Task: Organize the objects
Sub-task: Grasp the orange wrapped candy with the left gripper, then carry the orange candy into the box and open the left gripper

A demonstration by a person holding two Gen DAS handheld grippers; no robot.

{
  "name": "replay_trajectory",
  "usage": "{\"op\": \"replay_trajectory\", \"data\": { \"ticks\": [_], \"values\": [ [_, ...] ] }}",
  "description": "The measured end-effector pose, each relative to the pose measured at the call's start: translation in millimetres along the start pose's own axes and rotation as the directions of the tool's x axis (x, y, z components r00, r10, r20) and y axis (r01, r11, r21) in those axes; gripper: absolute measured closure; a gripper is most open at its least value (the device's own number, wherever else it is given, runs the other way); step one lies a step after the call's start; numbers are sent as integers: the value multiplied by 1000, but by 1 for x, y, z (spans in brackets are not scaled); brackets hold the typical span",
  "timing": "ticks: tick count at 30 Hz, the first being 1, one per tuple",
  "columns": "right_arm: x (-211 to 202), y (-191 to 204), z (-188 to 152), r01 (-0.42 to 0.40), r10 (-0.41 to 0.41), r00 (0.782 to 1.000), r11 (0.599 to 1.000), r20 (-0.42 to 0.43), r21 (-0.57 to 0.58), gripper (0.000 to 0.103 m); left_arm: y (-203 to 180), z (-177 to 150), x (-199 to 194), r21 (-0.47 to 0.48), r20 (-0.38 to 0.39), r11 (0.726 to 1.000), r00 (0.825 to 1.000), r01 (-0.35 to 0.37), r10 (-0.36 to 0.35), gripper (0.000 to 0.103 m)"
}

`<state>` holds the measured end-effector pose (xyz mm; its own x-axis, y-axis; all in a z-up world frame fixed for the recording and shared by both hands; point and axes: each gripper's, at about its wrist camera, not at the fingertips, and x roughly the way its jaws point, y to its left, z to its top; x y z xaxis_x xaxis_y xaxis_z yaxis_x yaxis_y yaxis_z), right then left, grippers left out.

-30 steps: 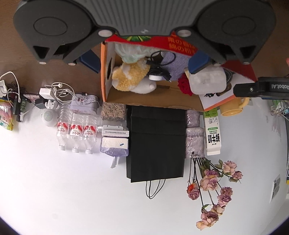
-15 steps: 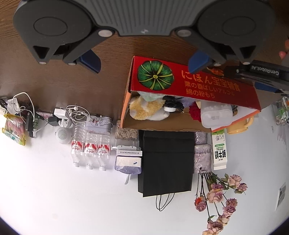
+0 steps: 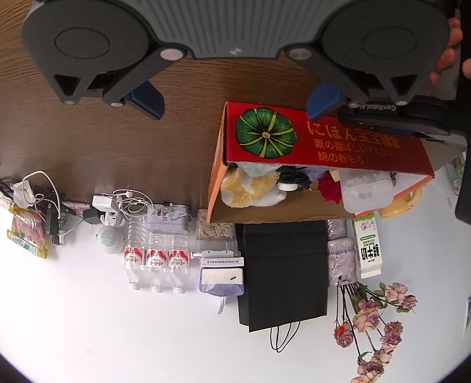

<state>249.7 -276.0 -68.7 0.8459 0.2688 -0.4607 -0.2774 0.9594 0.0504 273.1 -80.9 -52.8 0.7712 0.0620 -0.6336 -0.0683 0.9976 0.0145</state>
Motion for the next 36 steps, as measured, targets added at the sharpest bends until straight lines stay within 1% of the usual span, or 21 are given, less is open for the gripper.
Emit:
{"op": "replay_trajectory", "data": {
  "ticks": [6,15,20,24,27,36],
  "values": [
    [0,-1,0,-7,7,1000,1000,-1,4,0,0,-4,-6,-2,6,999,999,36,-36,62],
    [2,1,-1,-14,14,1000,1000,-1,8,0,7,-10,-29,-7,56,998,997,59,-59,62],
    [0,3,-1,-15,15,1000,1000,19,-3,0,18,-12,-42,-20,81,998,995,64,-63,62],
    [-6,8,2,-18,20,998,1000,60,-20,0,29,-11,-56,-30,124,997,990,71,-67,62],
    [-10,10,7,-23,25,996,999,87,-31,0,38,-7,-65,-40,155,996,985,77,-70,62],
    [-5,21,30,-35,38,995,999,97,-33,0,53,23,-74,-43,238,993,966,110,-97,62]
  ]
}}
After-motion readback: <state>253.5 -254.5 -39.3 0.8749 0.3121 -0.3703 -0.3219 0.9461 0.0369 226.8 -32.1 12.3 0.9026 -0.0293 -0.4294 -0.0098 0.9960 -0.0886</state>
